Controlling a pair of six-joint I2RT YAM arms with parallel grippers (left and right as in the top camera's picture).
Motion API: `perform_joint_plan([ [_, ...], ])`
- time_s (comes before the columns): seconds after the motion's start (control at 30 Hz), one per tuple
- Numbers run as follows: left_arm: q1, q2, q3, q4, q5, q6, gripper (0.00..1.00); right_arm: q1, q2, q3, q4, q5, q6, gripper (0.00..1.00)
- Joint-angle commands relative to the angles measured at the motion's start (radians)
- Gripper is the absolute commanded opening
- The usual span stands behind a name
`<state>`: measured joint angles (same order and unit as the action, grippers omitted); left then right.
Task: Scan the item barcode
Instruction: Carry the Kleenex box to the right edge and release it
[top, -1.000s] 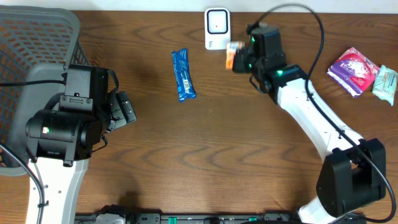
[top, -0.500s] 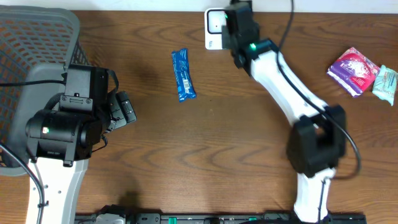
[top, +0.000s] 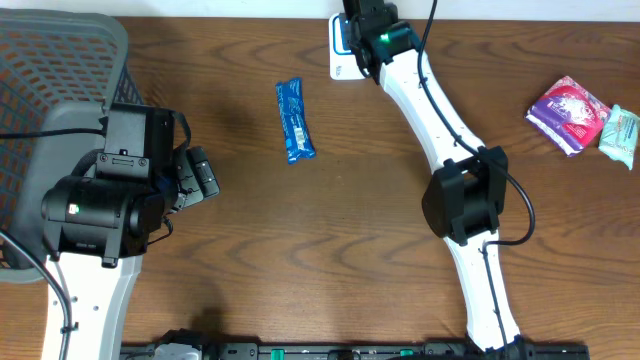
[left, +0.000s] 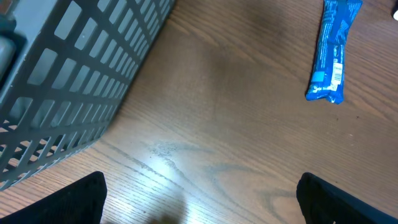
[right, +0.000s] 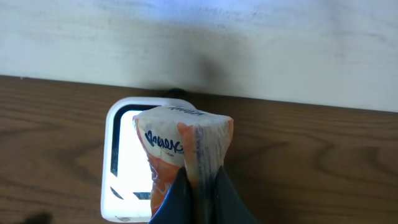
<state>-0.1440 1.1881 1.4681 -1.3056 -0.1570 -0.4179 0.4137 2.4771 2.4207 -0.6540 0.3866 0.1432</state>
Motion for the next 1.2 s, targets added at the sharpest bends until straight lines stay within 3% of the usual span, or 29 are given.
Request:
perform_joint_plan([
  [0.0,0.005,0.002,0.009,-0.003,-0.011,0.006,0.98,-0.003,0.014,0.03,0.002,0.011,-0.016,0.01],
  [0.37,0.005,0.002,0.009,-0.003,-0.011,0.006,0.98,-0.164,0.014,0.242,-0.287,0.019,0.063,0.01],
  [0.53,0.005,0.002,0.009,-0.003,-0.011,0.006,0.98,-0.306,0.014,0.335,-0.523,0.172,0.069,0.01],
  [0.73,0.005,0.002,0.009,-0.003,-0.011,0.006,0.98,-0.468,0.014,0.303,-0.724,0.322,0.074,0.01],
  [0.9,0.005,0.002,0.009,-0.003,-0.011,0.006,0.98,-0.615,0.014,0.241,-0.819,0.317,0.217,0.01],
  [1.17,0.005,0.002,0.009,-0.003,-0.011,0.006,0.98,-0.77,0.014,0.173,-0.84,0.292,0.227,0.04],
])
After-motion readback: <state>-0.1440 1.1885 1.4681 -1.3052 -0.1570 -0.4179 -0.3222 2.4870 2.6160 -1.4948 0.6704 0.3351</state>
